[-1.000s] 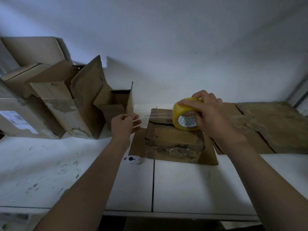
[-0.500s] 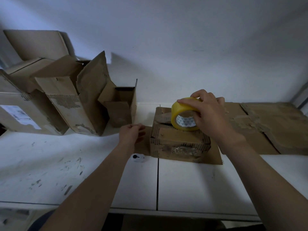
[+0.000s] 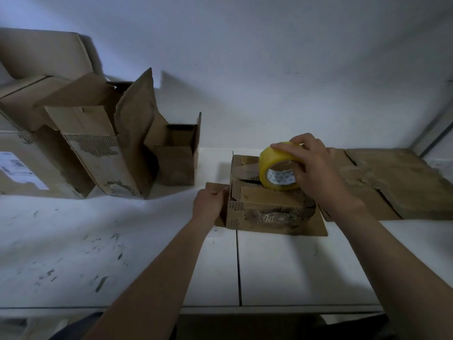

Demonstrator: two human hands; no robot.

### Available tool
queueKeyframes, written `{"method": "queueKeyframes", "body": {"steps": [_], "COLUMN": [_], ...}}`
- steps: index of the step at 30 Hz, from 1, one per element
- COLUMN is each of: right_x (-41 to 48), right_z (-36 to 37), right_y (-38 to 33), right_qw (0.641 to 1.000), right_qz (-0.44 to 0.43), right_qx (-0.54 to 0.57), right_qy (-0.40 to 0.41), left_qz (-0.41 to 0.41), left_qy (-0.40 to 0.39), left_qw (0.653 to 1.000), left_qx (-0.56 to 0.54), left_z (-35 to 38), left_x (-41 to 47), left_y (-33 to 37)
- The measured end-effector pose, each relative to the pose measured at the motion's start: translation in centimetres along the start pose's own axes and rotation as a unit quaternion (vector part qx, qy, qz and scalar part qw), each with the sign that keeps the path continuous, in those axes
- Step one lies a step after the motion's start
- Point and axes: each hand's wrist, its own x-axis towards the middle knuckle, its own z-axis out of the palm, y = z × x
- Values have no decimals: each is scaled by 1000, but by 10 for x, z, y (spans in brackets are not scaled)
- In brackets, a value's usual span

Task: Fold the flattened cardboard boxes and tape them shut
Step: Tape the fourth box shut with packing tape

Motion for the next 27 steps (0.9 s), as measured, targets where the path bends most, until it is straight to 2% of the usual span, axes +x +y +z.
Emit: {"method": "queueKeyframes", "body": {"steps": [3,6,8,10,13,16,19,24,27], "right_x": [-2,-4,-7,-10,-14,-17,-13,-2,2], "right_z": [2,0,-2,-3,-2,-1,-2,-10,-21], "right_y": [0,2,3,5,4,3,3,11,18], "right_qw": [999,999,998,995,987,971,964,976,994], "right_qz": [6,-2,11,40,74,115,125,70,12], "right_qx": [37,39,55,87,139,205,235,204,102], "right_qy": [-17,-23,-20,-24,-34,-46,-26,-37,-35], "left_qz": [47,176,279,327,327,318,299,268,251], "left_qy": [3,32,-1,-73,-125,-102,-87,-95,-101], "left_qw": [995,980,955,925,876,833,816,798,783], "left_qx": [91,82,96,179,331,441,487,531,560], "left_z": [-10,-18,-20,-16,-9,-4,-4,-4,-6], "left_x": [2,-5,-14,-24,-31,-28,-29,-31,-33], "left_y": [-1,17,32,37,30,29,34,37,42]}}
